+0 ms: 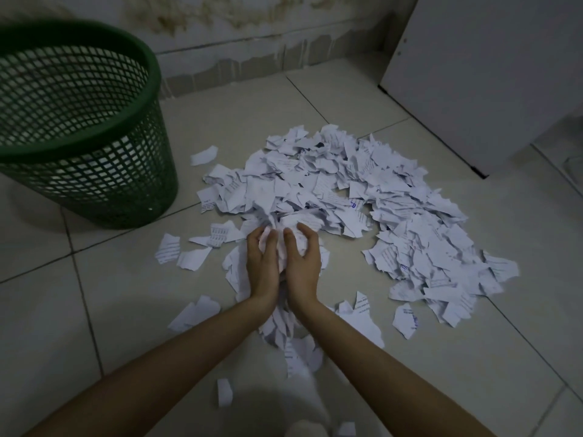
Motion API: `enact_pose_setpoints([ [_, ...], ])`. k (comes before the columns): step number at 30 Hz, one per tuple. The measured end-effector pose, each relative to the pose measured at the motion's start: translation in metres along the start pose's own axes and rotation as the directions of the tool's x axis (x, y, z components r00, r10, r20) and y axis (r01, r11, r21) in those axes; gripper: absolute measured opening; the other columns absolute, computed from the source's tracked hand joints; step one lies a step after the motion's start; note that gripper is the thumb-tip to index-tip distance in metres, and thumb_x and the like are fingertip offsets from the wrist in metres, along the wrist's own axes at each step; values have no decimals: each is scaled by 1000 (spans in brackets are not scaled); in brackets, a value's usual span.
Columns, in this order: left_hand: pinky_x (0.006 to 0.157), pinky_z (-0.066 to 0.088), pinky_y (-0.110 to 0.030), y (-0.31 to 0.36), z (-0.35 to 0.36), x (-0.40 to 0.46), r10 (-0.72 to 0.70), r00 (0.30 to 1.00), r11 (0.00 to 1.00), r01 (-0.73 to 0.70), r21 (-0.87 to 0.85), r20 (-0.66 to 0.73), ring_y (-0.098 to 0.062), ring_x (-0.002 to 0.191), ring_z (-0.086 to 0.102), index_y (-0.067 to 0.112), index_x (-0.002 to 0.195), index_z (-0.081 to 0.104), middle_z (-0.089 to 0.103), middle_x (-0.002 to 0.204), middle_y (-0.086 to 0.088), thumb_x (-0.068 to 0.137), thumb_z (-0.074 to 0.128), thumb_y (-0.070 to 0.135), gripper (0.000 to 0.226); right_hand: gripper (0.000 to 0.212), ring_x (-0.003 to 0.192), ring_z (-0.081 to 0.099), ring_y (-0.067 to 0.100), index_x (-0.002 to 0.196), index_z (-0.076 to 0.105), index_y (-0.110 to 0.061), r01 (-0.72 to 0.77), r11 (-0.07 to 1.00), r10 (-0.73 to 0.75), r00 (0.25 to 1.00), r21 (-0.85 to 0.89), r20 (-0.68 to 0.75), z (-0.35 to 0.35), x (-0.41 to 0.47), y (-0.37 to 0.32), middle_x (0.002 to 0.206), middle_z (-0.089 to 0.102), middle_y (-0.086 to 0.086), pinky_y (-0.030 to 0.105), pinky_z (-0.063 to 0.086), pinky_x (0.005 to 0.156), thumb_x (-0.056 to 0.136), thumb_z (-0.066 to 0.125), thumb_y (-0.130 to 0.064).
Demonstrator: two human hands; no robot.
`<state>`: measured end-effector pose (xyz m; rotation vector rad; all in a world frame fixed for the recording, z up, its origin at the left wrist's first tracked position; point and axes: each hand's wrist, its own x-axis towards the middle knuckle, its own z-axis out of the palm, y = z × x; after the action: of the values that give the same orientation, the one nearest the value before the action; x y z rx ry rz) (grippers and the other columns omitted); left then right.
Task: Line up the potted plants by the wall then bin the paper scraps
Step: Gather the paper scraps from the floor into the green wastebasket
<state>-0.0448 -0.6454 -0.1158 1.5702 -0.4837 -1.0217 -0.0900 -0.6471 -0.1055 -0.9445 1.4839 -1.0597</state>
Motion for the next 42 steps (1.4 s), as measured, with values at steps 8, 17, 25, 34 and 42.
enact_pose_setpoints([
  [8,62,49,-18,22,4,-3,-65,998,997,64,-36,-26,-12,79,63,3,108,64,68,93,-6,92,52,37,39,12,87,66,1,90,67,-30,-135,983,137,991,122,-9,20,-2,-3,87,70,-14,25,53,85,88,58,-39],
  [17,43,39,0,55,19,-18,38,999,995,-41,-86,-38,14,41,53,3,86,55,54,68,1,94,52,16,15,54,98,66,13,111,62,-31,-137,977,151,985,162,-80,35,7,-24,108,69,1,39,53,92,71,60,-67],
  [25,55,39,-24,63,13,-7,63,998,998,-63,-30,-4,-17,62,54,1,79,56,55,65,-3,91,56,24,26,11,82,62,20,91,45,-35,4,978,4,999,210,-41,13,-4,-54,91,63,4,31,49,72,92,54,-30],
  [34,67,49,-24,91,14,-4,159,987,986,-160,-42,-11,-15,73,63,15,78,62,65,76,-2,93,53,26,21,9,77,65,11,88,59,-21,77,968,-78,997,240,-3,20,-1,-82,82,67,-3,21,52,68,93,55,-26],
  [42,69,48,-29,152,21,5,256,966,963,-257,-80,-32,-21,73,63,16,71,60,64,72,-4,92,54,20,22,23,85,68,22,88,62,-8,63,952,-65,998,301,-4,32,10,-141,89,70,10,33,54,76,87,62,-31],
])
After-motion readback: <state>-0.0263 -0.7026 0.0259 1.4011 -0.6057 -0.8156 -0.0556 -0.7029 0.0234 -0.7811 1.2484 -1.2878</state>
